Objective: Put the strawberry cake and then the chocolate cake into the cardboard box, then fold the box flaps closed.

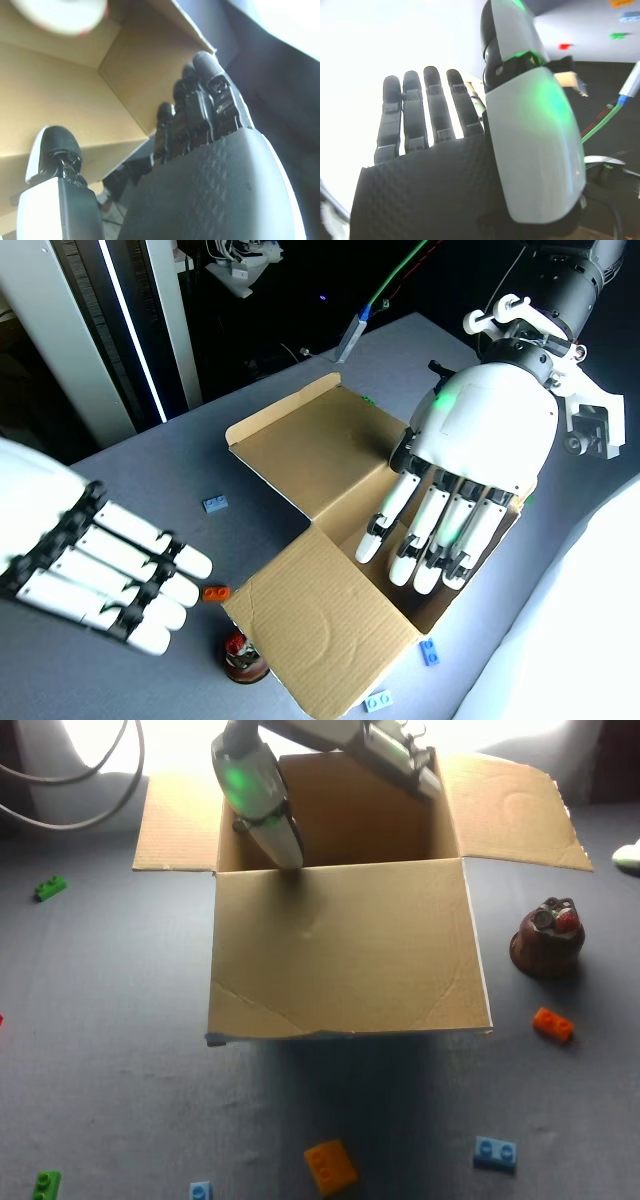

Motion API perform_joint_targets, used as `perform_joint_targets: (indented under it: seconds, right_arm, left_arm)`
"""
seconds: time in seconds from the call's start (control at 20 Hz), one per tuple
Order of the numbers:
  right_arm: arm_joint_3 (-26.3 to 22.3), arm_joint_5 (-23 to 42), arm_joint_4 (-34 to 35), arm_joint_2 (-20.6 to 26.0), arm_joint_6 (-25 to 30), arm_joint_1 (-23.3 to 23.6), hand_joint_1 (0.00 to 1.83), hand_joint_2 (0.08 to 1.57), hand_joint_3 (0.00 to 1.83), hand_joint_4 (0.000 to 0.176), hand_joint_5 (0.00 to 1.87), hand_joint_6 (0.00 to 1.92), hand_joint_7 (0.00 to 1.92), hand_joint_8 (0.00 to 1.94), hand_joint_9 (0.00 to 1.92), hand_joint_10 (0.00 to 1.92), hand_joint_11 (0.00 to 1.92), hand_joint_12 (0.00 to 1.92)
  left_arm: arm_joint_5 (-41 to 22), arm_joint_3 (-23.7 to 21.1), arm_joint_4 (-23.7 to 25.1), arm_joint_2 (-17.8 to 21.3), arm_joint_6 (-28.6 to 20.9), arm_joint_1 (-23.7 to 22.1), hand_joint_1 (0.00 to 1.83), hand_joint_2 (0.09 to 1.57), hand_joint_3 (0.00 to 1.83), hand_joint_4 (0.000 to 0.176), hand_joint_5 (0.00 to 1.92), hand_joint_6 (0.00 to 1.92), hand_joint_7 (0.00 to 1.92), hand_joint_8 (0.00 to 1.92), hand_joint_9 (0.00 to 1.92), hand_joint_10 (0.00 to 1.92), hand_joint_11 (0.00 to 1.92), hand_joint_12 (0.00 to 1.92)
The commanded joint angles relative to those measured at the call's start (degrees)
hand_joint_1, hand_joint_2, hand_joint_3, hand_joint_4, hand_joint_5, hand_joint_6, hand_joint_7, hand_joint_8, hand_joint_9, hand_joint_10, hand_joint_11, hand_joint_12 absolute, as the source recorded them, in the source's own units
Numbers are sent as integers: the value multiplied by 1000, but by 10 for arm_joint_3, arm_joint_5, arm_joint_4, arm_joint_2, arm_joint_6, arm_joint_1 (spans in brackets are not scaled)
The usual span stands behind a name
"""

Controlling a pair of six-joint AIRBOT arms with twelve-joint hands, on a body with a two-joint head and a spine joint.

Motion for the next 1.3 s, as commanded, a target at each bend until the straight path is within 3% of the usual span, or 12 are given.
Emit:
perform_joint_targets:
  seconds: [0.0,0.25,0.4,0.6,0.65,1.05,1.15,1.25]
  right_arm:
    - [8,64,30,2,-3,11,882,1094,1,8,82,0,122,0,143,0,0,383]
    - [31,72,154,-21,-2,11,899,1074,0,7,106,3,137,1,161,4,0,472]
    - [59,43,229,-47,4,6,971,1063,0,9,128,10,158,7,171,6,0,478]
    - [101,4,259,-81,36,-11,1090,1062,0,27,115,0,156,0,175,3,0,504]
    - [115,-2,271,-97,36,-15,1107,1071,0,31,102,2,140,2,163,4,0,432]
    - [187,0,370,-189,36,-13,1122,1077,0,24,94,2,153,9,188,9,0,452]
    - [195,4,385,-205,36,-7,1097,1078,0,24,86,0,167,7,205,10,0,503]
    - [205,4,395,-224,36,-4,1073,1077,0,24,80,2,162,1,195,2,0,541]
  left_arm:
    - [18,7,-28,6,7,-13,402,915,0,121,50,3,100,7,188,11,0,1003]
    - [22,38,-11,7,20,-40,346,944,2,116,53,4,128,9,223,18,0,1035]
    - [15,36,-6,23,17,-55,348,955,5,110,79,8,152,5,255,22,0,1076]
    - [5,8,4,71,-9,-73,316,975,7,108,98,7,165,3,274,17,0,1120]
    - [0,-3,8,90,-14,-75,309,976,6,109,94,4,161,1,274,16,0,1124]
    - [-22,-45,37,195,-40,-69,330,988,5,101,96,1,163,0,259,3,0,1080]
    - [-22,-52,39,217,-45,-66,249,996,8,106,98,2,166,1,267,6,0,1067]
    - [-22,-57,41,236,-48,-65,191,1040,14,95,115,5,177,2,260,2,0,973]
